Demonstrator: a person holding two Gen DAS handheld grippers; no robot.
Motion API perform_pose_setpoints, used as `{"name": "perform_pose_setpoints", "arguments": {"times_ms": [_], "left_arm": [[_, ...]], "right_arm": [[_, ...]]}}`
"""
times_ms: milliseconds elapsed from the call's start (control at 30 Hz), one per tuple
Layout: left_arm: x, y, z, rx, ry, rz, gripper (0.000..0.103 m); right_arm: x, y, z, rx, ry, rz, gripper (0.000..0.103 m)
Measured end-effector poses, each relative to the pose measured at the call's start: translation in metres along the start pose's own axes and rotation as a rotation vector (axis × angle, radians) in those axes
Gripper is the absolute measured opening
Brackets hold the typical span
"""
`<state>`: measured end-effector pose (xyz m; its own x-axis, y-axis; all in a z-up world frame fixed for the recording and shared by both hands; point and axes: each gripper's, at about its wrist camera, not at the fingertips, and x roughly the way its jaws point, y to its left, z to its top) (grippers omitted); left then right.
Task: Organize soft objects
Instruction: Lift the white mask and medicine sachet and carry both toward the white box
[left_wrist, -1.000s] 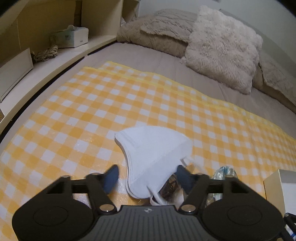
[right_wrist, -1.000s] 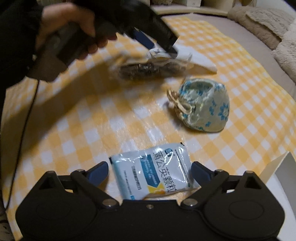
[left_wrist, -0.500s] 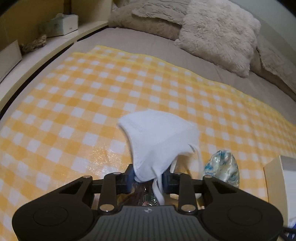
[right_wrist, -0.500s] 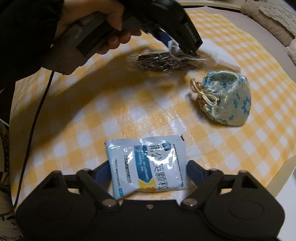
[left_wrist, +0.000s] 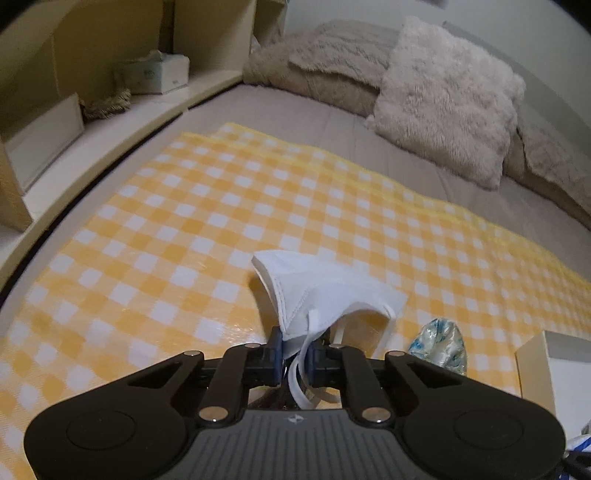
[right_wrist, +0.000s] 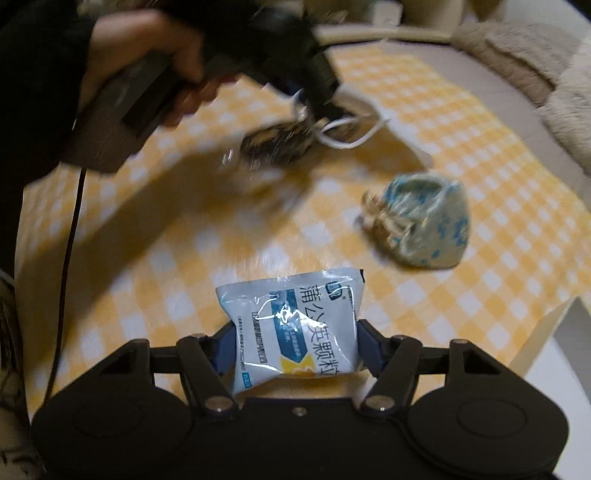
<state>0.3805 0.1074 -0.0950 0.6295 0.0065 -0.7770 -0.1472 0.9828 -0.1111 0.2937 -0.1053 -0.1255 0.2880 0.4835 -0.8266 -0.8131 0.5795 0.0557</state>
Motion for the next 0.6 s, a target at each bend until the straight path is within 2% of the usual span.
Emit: {"name": "perform_pose_setpoints", "arguments": {"times_ms": [367,500,600], "left_arm": [[-0.052,0.004,-0.007,0.018,-0.075,-0.035,0.013],[-0.069,-0.001,-0.016,0.08,-0.065,-0.061,0.013],[-0.079,-0.006,-0.025,0.147,-0.032,-0.122,0.017]], "right_arm": [[-0.042,0.01,-0.001,0.019,-0.093,-0.065,0.067],[-0.056,0.014,-0.004,0.025,-0.118,-0.08,0.067],[-0.066,0.018,-0.007,0.027,-0.133,-0.085,0.067]]}}
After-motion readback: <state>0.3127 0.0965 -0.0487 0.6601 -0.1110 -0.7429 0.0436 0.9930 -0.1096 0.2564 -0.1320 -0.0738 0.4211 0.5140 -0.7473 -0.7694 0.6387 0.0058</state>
